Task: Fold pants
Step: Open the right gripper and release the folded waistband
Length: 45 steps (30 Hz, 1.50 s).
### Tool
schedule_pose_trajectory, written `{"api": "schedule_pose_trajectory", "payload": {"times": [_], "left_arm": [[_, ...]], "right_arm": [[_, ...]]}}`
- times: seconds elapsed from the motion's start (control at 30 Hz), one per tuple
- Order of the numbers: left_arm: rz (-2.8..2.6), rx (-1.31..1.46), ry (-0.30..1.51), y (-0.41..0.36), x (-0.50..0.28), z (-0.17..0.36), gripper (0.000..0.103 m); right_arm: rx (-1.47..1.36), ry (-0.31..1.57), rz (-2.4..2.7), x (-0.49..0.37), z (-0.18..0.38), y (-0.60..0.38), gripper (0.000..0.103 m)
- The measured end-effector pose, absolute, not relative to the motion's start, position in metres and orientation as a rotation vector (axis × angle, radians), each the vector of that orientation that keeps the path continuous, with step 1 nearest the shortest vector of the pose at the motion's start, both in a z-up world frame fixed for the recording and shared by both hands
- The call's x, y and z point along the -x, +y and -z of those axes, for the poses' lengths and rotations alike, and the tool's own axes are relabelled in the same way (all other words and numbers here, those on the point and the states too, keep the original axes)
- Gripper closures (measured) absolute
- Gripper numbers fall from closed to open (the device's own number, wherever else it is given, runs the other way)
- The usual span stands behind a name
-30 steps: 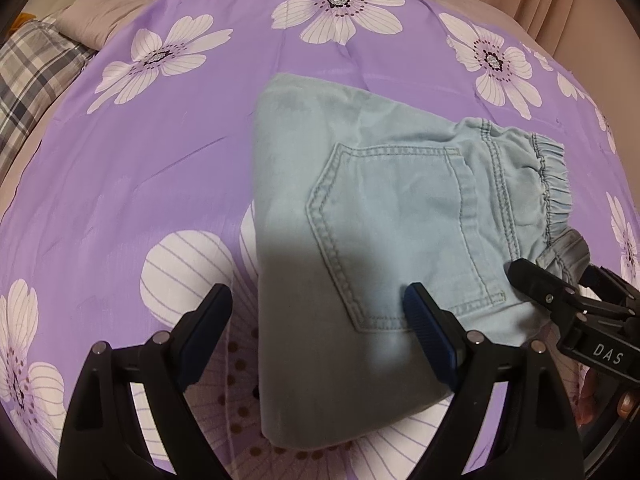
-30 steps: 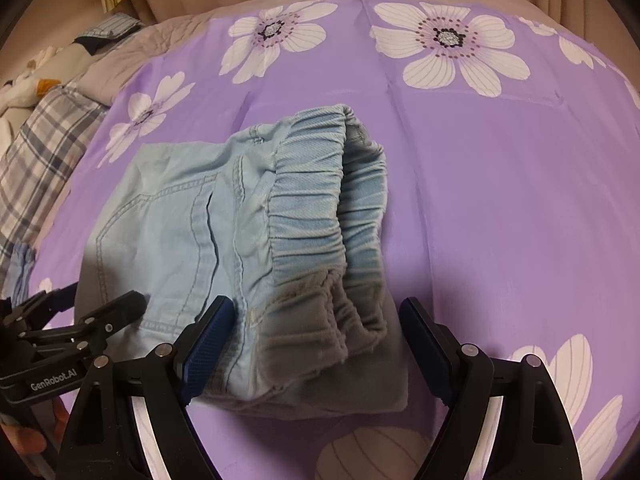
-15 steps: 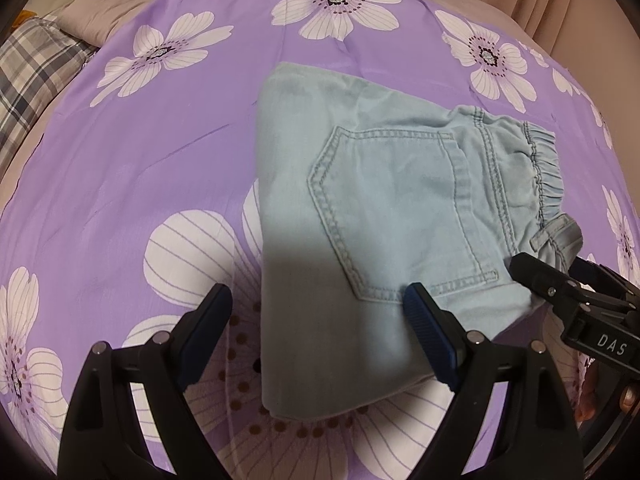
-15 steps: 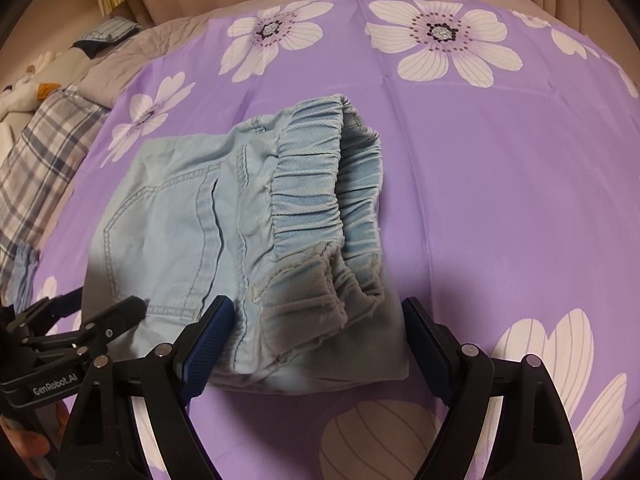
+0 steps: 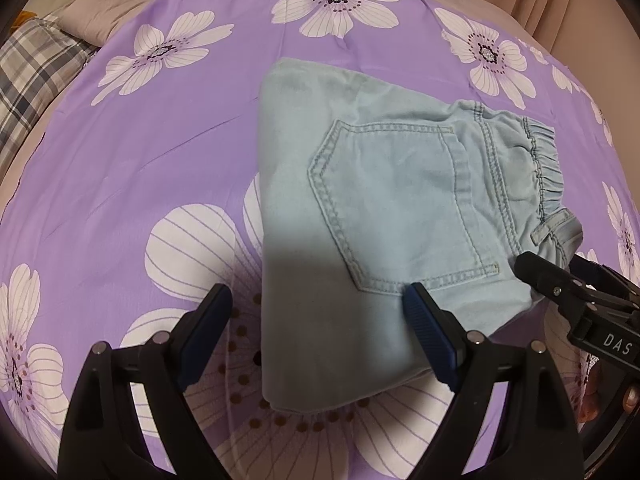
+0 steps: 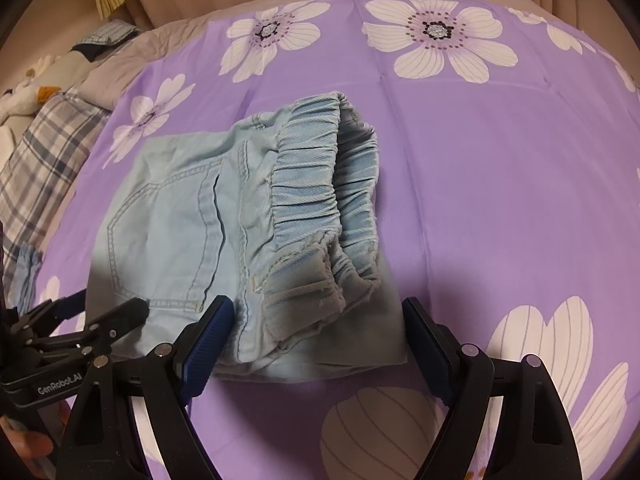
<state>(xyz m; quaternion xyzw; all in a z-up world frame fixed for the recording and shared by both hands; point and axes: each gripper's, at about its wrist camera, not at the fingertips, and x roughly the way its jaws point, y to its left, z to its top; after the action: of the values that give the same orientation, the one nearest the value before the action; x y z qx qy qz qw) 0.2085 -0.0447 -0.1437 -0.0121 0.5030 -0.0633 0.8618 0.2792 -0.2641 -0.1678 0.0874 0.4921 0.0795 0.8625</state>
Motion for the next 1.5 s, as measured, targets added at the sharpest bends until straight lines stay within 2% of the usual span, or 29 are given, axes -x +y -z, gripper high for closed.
{"api": "schedule_pose_trajectory", "payload": {"times": [1.5], "left_arm": [[0.129, 0.023, 1.056, -0.042, -0.203, 0.143, 0.015]], "right_arm": [[-0.196, 1.03, -0.166, -0.268, 0.165, -0.266, 0.019]]}}
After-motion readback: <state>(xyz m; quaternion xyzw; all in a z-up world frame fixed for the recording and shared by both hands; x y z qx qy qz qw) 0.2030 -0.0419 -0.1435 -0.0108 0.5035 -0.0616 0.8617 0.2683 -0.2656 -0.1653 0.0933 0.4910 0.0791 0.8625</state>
